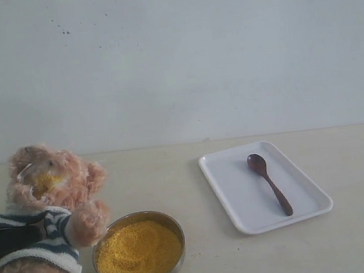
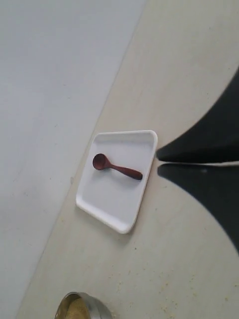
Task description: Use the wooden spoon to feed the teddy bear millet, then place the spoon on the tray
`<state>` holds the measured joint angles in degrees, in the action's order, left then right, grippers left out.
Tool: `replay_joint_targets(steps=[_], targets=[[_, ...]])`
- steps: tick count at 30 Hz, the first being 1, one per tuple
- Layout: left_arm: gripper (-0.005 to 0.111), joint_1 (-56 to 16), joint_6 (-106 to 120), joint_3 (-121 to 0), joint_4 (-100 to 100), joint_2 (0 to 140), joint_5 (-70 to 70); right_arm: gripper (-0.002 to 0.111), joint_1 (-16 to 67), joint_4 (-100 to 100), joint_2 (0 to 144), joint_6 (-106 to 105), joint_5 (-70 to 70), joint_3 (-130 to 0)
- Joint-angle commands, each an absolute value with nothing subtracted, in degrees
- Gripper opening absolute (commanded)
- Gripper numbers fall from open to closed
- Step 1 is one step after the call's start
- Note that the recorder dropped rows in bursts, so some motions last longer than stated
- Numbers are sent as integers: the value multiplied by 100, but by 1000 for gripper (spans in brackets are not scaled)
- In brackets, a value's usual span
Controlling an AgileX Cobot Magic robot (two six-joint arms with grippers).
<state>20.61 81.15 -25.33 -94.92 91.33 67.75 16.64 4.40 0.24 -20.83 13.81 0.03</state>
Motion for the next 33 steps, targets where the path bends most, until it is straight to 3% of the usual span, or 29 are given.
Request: replay_joint_targets(steps=[1, 19, 33], targets=[[4, 2076, 8148, -2527, -9551, 9112, 6996, 0, 1652, -403, 0, -2092, 1355, 0], [4, 1850, 8319, -3207, -9995, 9177, 5334, 0, 1652, -356, 0, -2092, 1355, 0], [4, 1525, 9074, -3540, -9995, 10595, 5239, 0, 1652, -331, 0, -2092, 1355, 0]])
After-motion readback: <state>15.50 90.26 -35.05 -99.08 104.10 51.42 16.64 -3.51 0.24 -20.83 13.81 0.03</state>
